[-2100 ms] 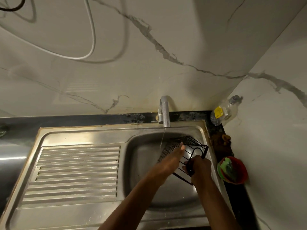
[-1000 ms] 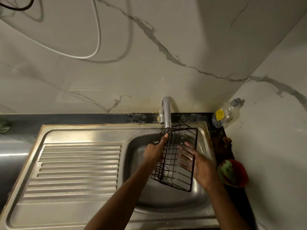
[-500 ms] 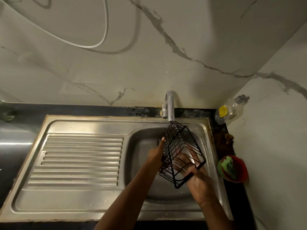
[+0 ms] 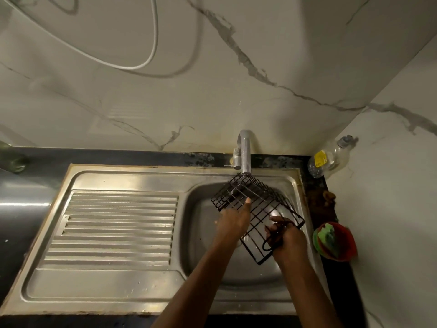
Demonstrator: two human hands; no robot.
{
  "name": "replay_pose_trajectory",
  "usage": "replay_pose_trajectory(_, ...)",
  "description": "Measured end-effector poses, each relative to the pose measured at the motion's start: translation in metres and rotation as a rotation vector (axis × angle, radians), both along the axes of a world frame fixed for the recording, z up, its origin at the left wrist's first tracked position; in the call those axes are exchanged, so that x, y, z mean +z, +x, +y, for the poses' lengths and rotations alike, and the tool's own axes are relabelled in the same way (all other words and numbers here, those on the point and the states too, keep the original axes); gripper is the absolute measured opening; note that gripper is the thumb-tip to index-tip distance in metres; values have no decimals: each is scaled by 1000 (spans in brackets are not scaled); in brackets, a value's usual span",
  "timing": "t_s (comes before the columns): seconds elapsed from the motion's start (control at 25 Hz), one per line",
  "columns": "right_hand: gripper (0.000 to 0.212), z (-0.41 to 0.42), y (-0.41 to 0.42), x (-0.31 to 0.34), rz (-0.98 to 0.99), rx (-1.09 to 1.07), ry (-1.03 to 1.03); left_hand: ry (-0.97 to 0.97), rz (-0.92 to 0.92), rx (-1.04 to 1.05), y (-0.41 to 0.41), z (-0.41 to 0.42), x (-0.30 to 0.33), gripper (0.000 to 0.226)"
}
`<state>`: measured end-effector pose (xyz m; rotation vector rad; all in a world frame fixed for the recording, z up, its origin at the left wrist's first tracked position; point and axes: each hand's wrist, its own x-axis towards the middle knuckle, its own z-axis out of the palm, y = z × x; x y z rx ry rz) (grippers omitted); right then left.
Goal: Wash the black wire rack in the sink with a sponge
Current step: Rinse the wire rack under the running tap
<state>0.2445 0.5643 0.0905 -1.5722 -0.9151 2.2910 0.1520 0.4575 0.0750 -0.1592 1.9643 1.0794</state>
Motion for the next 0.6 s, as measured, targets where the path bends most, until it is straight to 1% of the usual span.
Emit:
replay_pose_trajectory(0.04, 26, 6, 1, 0, -16, -25, -34, 115, -22, 125, -5, -5, 1, 67)
replay_pose_trajectory(0.08, 26, 14, 2, -1, -25, -58, -69, 221, -112, 271, -10, -12, -1, 42)
replay_pose_trajectory(0.12, 27, 20, 3, -2, -35, -92, -89, 306, -180, 393, -16, -20, -2, 25)
replay_pose_trajectory(0.16, 28, 25, 6, -3, -46, -116, -89, 359, -165, 465, -17, -27, -6, 20)
replay_pose_trajectory(0.2, 29, 27, 8, -4, -67, -119, -82, 365, -91, 466, -13, -29, -6, 27)
replay_pose_trajectory(0.24, 29, 25, 7, -6, -82, -108, -83, 332, -7, 378, -8, -26, -8, 40)
replay_pose_trajectory(0.32, 28, 13, 3, -6, -112, -73, -73, 144, 120, 42, 3, -8, -9, 71)
replay_pose_trajectory(0.36, 26, 6, 1, -3, -136, -50, -47, 22, 145, -144, 7, 5, -11, 81)
replay_pose_trajectory(0.4, 23, -2, -1, 1, -157, -30, -12, -69, 155, -288, 8, 17, -7, 86)
replay_pose_trajectory(0.44, 21, -7, -3, 4, -177, -15, 25, -96, 165, -370, 9, 28, -1, 87)
replay_pose_trajectory(0.48, 21, -10, -6, 4, -170, 2, 59, -76, 187, -425, 8, 36, 5, 87)
replay_pose_trajectory(0.56, 28, -15, -10, 5, -114, 34, 104, -40, 218, -454, 11, 46, 20, 88)
replay_pose_trajectory(0.6, 31, -17, -11, 5, -91, 39, 106, -38, 201, -423, 13, 48, 22, 89)
